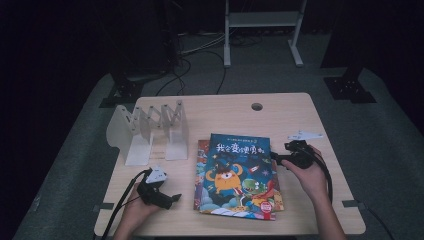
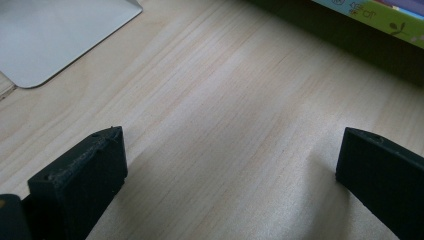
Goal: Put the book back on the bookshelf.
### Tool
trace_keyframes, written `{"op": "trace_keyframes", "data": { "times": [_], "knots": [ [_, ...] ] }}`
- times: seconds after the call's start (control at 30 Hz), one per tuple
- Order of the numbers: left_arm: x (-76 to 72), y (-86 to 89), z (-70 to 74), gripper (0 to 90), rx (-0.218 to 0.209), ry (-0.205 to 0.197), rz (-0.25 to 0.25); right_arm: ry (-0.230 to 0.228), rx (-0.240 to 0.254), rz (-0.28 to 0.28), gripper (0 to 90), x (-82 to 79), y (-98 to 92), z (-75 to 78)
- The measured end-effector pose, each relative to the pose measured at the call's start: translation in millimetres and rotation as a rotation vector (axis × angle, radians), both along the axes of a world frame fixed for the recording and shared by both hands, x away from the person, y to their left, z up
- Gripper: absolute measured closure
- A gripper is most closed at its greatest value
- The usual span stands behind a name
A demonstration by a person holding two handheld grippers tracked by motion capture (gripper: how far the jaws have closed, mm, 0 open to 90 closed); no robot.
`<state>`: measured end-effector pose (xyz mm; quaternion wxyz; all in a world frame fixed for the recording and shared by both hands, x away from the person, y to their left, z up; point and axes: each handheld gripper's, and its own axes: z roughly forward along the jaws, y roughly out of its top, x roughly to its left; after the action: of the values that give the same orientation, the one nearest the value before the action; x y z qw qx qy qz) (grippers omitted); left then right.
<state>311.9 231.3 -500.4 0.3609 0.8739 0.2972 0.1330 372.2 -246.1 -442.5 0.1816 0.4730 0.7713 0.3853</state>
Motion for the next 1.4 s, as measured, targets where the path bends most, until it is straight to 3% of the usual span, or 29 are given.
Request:
{"op": "trace_keyframes", "data": {
  "times": [0.37, 0.63, 0.87, 0.97, 1.23, 1.4],
  "knots": [
    [0.0, 0.0, 0.0, 0.0, 0.000, 0.000, 0.000, 0.039, -0.006, 0.005, 27.7, 45.0, 20.4, -11.1],
    [0.2, 0.1, 0.1, 0.0, -0.001, 0.001, 0.002, 0.071, 0.024, -0.001, 27.8, 64.8, 25.3, -18.2],
    [0.2, 0.8, 2.6, 0.0, 0.000, 0.008, -0.006, 0.097, 0.055, -0.004, 28.2, 68.4, 27.0, -24.0],
    [-1.0, -0.1, 8.6, 0.0, -0.005, -0.010, -0.013, 0.094, 0.051, 0.003, 28.2, 69.0, 27.0, -24.1],
    [-9.1, -14.0, 30.3, 0.0, -0.045, -0.051, -0.086, 0.077, 0.057, 0.059, 28.2, 70.2, 34.9, -26.0],
    [-13.5, -27.3, 39.8, 0.0, -0.041, -0.060, -0.138, 0.073, 0.057, 0.089, 28.7, 69.8, 44.7, -25.8]
  ]
}}
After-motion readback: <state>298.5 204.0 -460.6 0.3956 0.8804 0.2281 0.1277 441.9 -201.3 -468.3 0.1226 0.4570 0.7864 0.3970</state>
